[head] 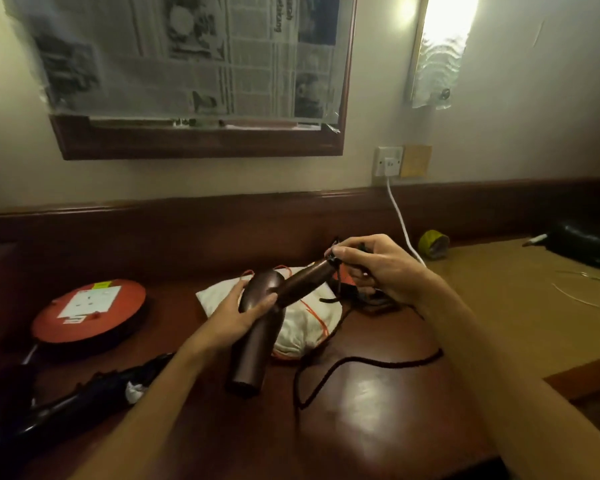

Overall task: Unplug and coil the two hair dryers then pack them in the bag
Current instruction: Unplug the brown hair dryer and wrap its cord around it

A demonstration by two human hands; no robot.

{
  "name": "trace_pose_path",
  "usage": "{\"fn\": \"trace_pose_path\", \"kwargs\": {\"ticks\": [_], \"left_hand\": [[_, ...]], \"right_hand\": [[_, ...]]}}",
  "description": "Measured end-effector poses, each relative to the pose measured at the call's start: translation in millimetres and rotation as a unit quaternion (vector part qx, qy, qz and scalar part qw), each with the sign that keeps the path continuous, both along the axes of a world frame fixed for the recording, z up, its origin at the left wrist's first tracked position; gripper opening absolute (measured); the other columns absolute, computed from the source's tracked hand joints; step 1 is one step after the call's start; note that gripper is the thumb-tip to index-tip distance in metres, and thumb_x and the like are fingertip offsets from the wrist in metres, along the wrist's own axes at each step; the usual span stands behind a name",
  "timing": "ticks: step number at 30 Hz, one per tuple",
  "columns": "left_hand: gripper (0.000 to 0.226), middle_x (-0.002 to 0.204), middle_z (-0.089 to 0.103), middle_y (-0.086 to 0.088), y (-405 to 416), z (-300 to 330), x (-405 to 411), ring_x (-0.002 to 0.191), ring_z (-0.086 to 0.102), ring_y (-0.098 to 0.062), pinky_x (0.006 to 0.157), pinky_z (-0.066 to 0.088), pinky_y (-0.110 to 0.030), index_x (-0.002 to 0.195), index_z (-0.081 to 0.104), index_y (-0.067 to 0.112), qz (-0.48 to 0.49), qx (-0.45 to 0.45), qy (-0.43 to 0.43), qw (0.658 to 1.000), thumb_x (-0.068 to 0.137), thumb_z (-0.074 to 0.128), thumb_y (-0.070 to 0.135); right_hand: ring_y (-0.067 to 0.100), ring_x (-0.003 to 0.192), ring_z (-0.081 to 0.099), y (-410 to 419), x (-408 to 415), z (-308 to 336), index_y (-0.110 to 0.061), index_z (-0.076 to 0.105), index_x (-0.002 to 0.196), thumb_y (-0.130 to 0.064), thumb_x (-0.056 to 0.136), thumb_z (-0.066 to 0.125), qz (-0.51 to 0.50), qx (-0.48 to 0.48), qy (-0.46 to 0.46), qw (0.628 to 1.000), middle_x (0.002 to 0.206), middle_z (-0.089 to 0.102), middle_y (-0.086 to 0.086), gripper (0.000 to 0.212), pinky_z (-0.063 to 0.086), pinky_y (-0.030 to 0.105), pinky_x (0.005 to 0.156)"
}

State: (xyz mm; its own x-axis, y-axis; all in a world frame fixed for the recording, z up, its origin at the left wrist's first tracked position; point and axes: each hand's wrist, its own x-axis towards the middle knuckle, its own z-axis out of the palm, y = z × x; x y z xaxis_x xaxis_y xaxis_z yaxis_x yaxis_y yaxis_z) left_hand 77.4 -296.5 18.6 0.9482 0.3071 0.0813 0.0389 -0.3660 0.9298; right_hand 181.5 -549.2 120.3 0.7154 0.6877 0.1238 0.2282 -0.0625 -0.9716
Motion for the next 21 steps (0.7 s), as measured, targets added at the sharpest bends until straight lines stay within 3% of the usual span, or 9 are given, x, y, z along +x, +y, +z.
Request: {"fn": "trace_pose_path", "kwargs": {"ticks": [3, 5, 7, 9, 11, 14, 16, 18, 21], "left_hand": [[0.085, 0.142, 0.051, 0.008, 7.2, 12.7, -12.1, 0.136, 0.050, -0.011, 0.100, 0.042, -0.016, 0.156, 0.035, 0.024, -0.018, 0.071, 0.015, 0.997, 0.085, 0.077, 0.048], [0.110, 0.157, 0.036, 0.005, 11.2, 31.4, -19.7, 0.148, 0.032, -0.014, 0.113, 0.031, -0.030, 0.163, 0.019, 0.027, -0.034, 0.156, 0.035, 0.987, 0.078, 0.085, 0.049], [0.112, 0.166, 0.027, 0.008, 6.0, 52.2, -25.1, 0.152, 0.026, -0.012, 0.117, 0.027, -0.033, 0.162, 0.018, 0.038, -0.084, 0.183, 0.020, 0.979, 0.075, 0.085, 0.056], [0.088, 0.153, 0.050, 0.008, -2.4, 63.8, -21.2, 0.142, 0.043, -0.005, 0.117, 0.037, -0.034, 0.154, 0.035, 0.044, -0.146, 0.147, -0.025, 0.978, 0.079, 0.078, 0.059], [0.059, 0.120, 0.070, -0.007, -11.7, 67.3, -17.0, 0.118, 0.064, -0.013, 0.105, 0.052, -0.053, 0.142, 0.054, 0.036, -0.188, 0.100, -0.074, 0.974, 0.090, 0.071, 0.056], [0.057, 0.100, 0.067, -0.027, -14.5, 61.3, -13.8, 0.093, 0.068, -0.034, 0.090, 0.053, -0.067, 0.128, 0.061, 0.012, -0.185, 0.012, -0.117, 0.976, 0.093, 0.065, 0.058], [0.056, 0.098, 0.068, -0.024, -19.0, 58.8, -17.0, 0.088, 0.072, -0.038, 0.088, 0.056, -0.065, 0.120, 0.057, 0.001, -0.184, -0.047, -0.131, 0.973, 0.098, 0.061, 0.052], [0.051, 0.090, 0.065, -0.019, -25.3, 58.8, -17.4, 0.077, 0.070, -0.035, 0.082, 0.057, -0.061, 0.110, 0.054, -0.006, -0.164, -0.098, -0.166, 0.968, 0.101, 0.055, 0.044], [0.048, 0.080, 0.058, -0.015, -25.7, 69.3, -13.9, 0.062, 0.059, -0.026, 0.060, 0.058, -0.042, 0.100, 0.054, -0.005, -0.096, -0.189, -0.219, 0.952, 0.104, 0.052, 0.043]], "right_hand": [[0.013, 0.045, 0.037, 21.8, -9.3, 20.9, 0.008, 0.067, 0.115, -0.014, 0.102, 0.059, 0.013, -0.014, -0.076, 0.997, 0.061, 0.044, 0.010, 0.026, 0.030, 0.022, 0.040], [0.008, 0.048, 0.049, 34.6, -18.2, 31.9, 0.004, 0.070, 0.114, -0.013, 0.102, 0.059, 0.023, -0.034, -0.122, 0.992, 0.066, 0.058, 0.008, 0.024, 0.040, 0.017, 0.045], [0.005, 0.057, 0.060, 48.8, -25.8, 39.6, 0.001, 0.072, 0.111, -0.015, 0.101, 0.061, 0.042, -0.054, -0.164, 0.984, 0.074, 0.069, 0.003, 0.021, 0.047, 0.017, 0.055], [0.012, 0.073, 0.071, 60.9, -29.8, 43.1, -0.002, 0.073, 0.107, -0.016, 0.099, 0.065, 0.046, -0.060, -0.202, 0.977, 0.085, 0.074, 0.007, 0.018, 0.058, 0.025, 0.069], [0.023, 0.080, 0.075, 69.6, -32.1, 43.3, -0.004, 0.073, 0.103, -0.018, 0.096, 0.069, 0.042, -0.042, -0.222, 0.973, 0.086, 0.076, 0.010, 0.016, 0.062, 0.039, 0.077], [0.015, 0.052, 0.062, 69.7, -32.2, 42.8, 0.000, 0.069, 0.104, -0.014, 0.095, 0.070, 0.031, 0.030, -0.181, 0.983, 0.062, 0.067, -0.003, 0.017, 0.050, 0.026, 0.050], [0.017, 0.046, 0.053, 61.8, -28.0, 41.2, 0.003, 0.063, 0.111, -0.011, 0.096, 0.068, 0.028, 0.056, -0.143, 0.988, 0.057, 0.062, -0.003, 0.021, 0.046, 0.025, 0.045], [0.025, 0.049, 0.058, 55.5, -23.0, 34.6, 0.003, 0.062, 0.110, -0.010, 0.096, 0.067, 0.036, 0.059, -0.128, 0.989, 0.059, 0.063, 0.005, 0.020, 0.054, 0.033, 0.052], [0.029, 0.051, 0.062, 51.2, -21.7, 11.8, 0.006, 0.063, 0.097, -0.012, 0.096, 0.068, 0.034, 0.026, -0.091, 0.995, 0.060, 0.059, 0.015, 0.019, 0.056, 0.035, 0.054]]}}
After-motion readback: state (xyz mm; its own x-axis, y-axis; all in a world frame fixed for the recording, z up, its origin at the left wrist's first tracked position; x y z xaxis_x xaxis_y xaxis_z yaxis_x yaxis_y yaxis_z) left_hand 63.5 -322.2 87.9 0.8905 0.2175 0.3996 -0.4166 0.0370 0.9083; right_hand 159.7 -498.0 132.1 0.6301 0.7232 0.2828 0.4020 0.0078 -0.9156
